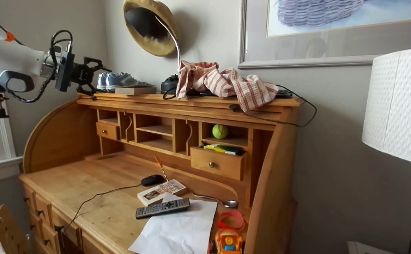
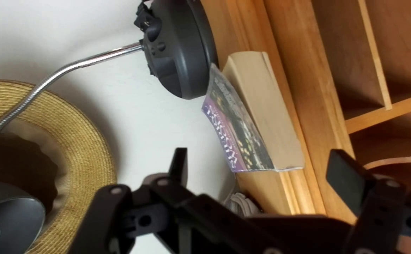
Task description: Remove the book from the shelf
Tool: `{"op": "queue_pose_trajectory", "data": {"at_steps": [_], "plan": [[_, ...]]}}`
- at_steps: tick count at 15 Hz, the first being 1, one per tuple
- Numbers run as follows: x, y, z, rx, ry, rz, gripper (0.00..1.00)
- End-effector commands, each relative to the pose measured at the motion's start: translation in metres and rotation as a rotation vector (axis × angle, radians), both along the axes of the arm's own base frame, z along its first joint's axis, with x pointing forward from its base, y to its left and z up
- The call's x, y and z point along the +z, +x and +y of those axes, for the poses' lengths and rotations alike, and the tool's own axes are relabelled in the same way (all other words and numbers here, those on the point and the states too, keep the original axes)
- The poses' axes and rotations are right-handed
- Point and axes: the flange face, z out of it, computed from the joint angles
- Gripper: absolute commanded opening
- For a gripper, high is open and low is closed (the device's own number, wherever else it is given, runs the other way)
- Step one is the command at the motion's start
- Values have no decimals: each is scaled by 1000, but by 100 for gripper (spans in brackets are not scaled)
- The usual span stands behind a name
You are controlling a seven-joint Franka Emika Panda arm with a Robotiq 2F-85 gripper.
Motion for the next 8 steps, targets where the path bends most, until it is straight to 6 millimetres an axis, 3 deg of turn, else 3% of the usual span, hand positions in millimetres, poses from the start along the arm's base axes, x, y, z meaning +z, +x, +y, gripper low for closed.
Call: {"op": "queue_pose_trajectory", "data": {"at_steps": [1,8], "plan": [[1,3,-13,-30,-36,-69,100],[-18,38,-33,-66,-61,-86,100]]}}
